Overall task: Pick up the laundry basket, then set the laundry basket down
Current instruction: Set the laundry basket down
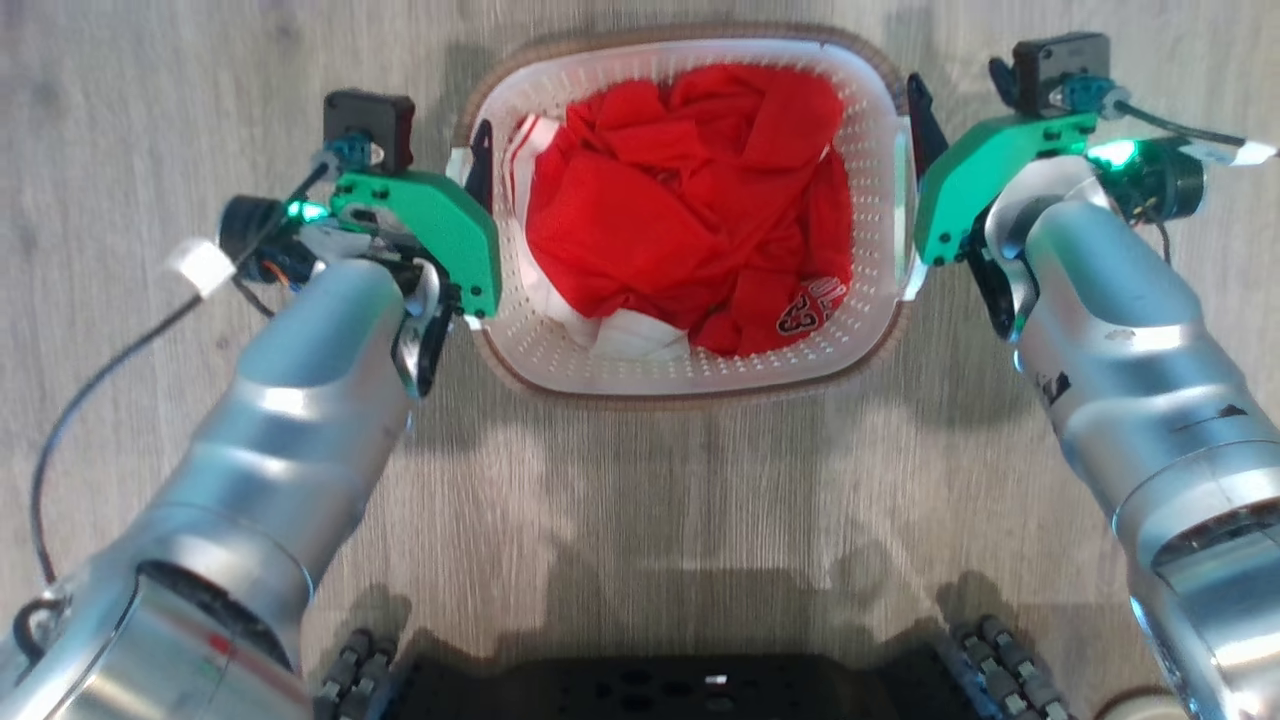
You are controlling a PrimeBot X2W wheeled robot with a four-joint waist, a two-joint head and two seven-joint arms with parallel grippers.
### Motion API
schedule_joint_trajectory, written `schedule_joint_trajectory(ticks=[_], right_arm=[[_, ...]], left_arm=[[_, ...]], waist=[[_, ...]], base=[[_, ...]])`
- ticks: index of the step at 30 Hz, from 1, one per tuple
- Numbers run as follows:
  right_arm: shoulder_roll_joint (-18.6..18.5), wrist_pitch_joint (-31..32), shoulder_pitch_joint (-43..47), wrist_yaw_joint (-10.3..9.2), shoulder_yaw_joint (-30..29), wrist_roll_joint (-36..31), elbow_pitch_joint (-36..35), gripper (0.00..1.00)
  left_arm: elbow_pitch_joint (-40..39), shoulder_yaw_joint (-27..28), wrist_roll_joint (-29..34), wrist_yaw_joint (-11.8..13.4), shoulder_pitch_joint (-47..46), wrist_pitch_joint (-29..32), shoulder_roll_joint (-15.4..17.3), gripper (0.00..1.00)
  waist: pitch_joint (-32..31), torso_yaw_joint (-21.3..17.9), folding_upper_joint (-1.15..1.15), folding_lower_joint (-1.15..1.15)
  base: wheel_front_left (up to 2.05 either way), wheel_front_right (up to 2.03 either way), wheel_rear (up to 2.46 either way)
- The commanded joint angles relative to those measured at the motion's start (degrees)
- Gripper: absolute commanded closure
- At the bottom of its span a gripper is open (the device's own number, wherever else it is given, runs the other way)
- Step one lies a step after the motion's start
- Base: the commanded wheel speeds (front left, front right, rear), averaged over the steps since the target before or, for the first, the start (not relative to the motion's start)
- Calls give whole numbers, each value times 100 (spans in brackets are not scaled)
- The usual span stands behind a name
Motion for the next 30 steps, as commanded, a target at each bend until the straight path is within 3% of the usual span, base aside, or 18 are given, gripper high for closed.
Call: schedule_joint_trajectory(ticks=[1, 10, 30], right_arm=[[119, -76, 352, 14, -113, -166, -219, 0], [119, -76, 952, 14, -792, -594, -1026, 0], [119, -76, 2958, 14, -1194, -676, -3409, 0]], left_arm=[[-228, 276, 131, 72, 142, -53, 209, 0], [-1024, 1187, 796, 212, 934, -53, 258, 0], [-3136, 3119, 2723, 85, 3169, -53, 149, 0]], waist=[[-224, 16, 0, 0], [-938, 19, 0, 0], [-2684, -84, 0, 0]], base=[[0, 0, 0], [0, 0, 0], [0, 0, 0]])
